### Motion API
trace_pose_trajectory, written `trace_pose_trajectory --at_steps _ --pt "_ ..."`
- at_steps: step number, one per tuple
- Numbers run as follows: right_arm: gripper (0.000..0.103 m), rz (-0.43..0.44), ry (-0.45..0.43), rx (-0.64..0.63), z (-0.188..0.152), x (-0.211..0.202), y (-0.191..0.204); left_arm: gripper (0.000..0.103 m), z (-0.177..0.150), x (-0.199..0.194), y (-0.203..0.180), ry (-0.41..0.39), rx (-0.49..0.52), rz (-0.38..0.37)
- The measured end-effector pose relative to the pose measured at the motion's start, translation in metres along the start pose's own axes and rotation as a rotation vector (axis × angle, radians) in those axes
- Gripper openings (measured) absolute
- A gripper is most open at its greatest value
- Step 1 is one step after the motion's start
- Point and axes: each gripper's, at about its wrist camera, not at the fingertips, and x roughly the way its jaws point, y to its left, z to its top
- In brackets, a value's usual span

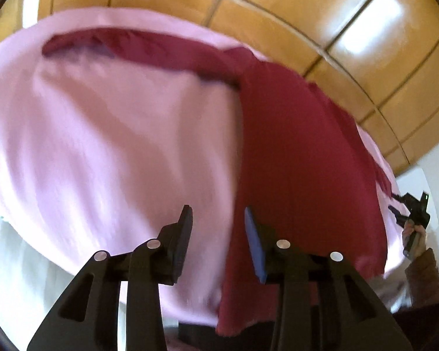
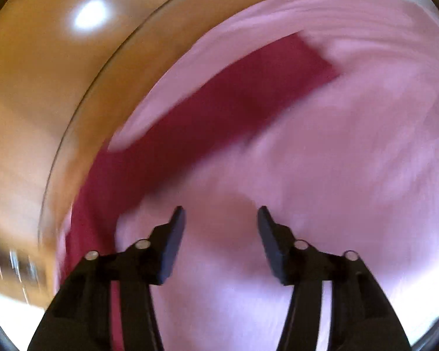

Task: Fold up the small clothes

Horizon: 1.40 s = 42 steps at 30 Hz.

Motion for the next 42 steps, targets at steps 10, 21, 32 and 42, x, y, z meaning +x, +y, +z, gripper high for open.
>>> trace_pose_trajectory --at_steps 10,21,32,42 --pt "0.005 -0.243 -0.164 0.104 0.079 0.044 -0.005 0.054 0.021 0.011 -0.019 -0.045 0.000 0.008" --pt "0.005 -0.066 -0.280 -0.171 0.097 0.002 0.126 0.054 0.048 0.049 -0.057 -0.056 0.058 -0.121" --pt "0.005 0.397 0.078 -0.634 -0.086 0.095 0.401 0.054 0.089 0.071 -0.078 -0.091 0.033 -0.224" --pt "0.063 0.439 0.129 -0.688 -0.118 0.115 0.410 0.054 0.110 0.086 -0.061 -0.100 -0.040 -0.238"
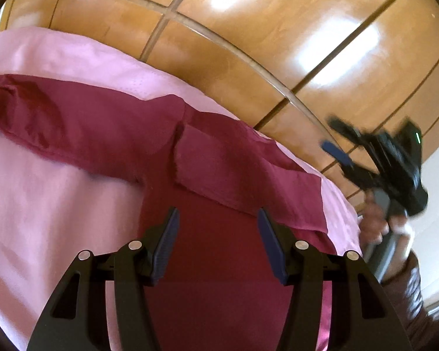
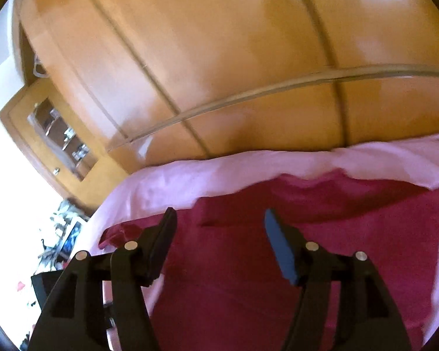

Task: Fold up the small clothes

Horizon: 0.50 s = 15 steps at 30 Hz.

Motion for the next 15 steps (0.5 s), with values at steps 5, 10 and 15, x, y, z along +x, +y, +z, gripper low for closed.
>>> trace_pose_trajectory --at_steps 5,10,15 --pt "0.065 -0.142 -0.014 0.071 -0.035 -0.053 -0.058 0.054 0.017 0.023 0.004 -0.003 -0.025 0.035" --pt "0.066 -0.209 -0.001 0.140 -0.062 -0.065 -0.096 0.054 0.032 0.058 -0.003 0.021 0.002 0.097" --pt "0.074 -0.295 0.041 0.117 -0.078 -0.031 -0.107 0.054 0.023 0.084 0.000 0.066 0.030 0.258"
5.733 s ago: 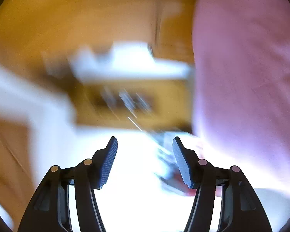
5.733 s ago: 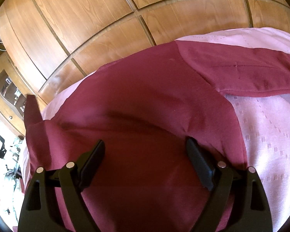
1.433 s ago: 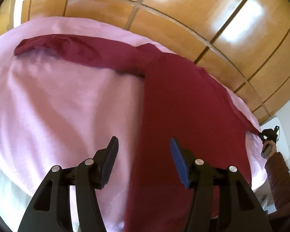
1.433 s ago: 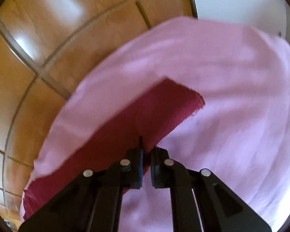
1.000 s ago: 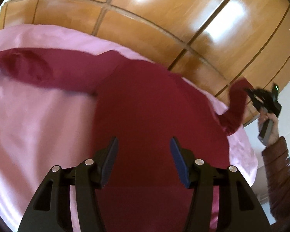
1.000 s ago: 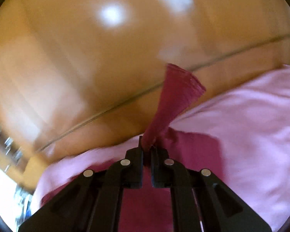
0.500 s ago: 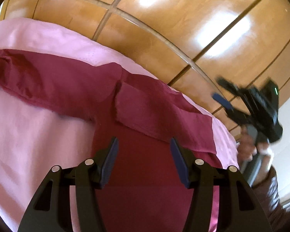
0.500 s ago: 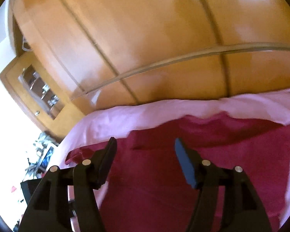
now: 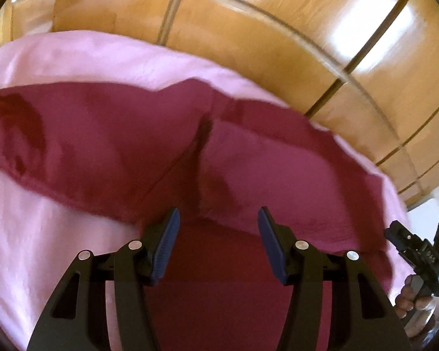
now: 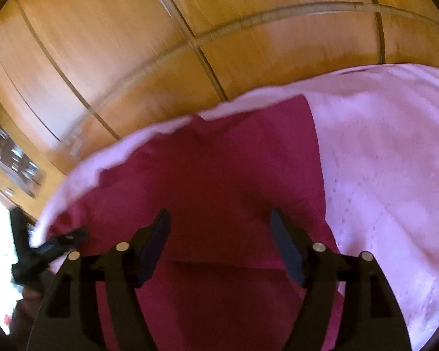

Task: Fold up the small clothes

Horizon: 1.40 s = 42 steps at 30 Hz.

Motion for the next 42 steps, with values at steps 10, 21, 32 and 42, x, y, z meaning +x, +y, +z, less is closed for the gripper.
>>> trace_pose_trajectory --at_steps 10,21,32,42 --pt "0.099 -0.167 0.007 -0.219 -0.031 0.044 0.023 0.054 -0.036 -0.114 0.170 -0.199 -0.426 0.042" --pt "0.099 -0.200 0.009 -0.245 -0.032 0.048 0.025 0.055 -0.022 -0.164 0.317 -0.349 -0.822 0.016" --pt "0.100 -0.221 0.006 -0.256 -0.034 0.048 0.025 0.021 0.025 -0.123 0.326 -0.300 -0.837 0.148" --pt "0.100 -0.203 -0.002 -0.244 -0.035 0.046 0.023 0.008 0.076 -0.158 0.168 -0.395 -0.390 -0.030"
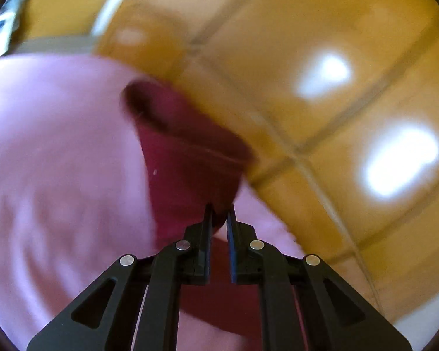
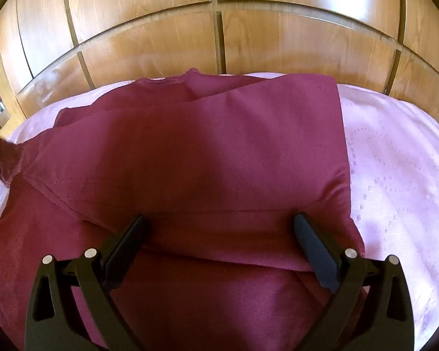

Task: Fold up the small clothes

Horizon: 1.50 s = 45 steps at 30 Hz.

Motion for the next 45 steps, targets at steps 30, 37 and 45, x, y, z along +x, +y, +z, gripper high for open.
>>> trace_pose_trajectory --at_steps 30,37,45 --pt "0.075 0.388 0.015 0.152 0.053 -0.017 0.041 0.031 -0.221 0.050 -0.124 0.347 0.494 -0.059" --pt "0.019 0.322 0.175 0.106 0.088 0.051 0.096 0.031 -0.199 0.059 -0.094 0.314 0.370 0.003" --pt "0.008 0.344 -0.031 0.095 0.110 -0.035 0.048 0.031 -0.203 0.069 -0.072 0.327 0.360 0.030"
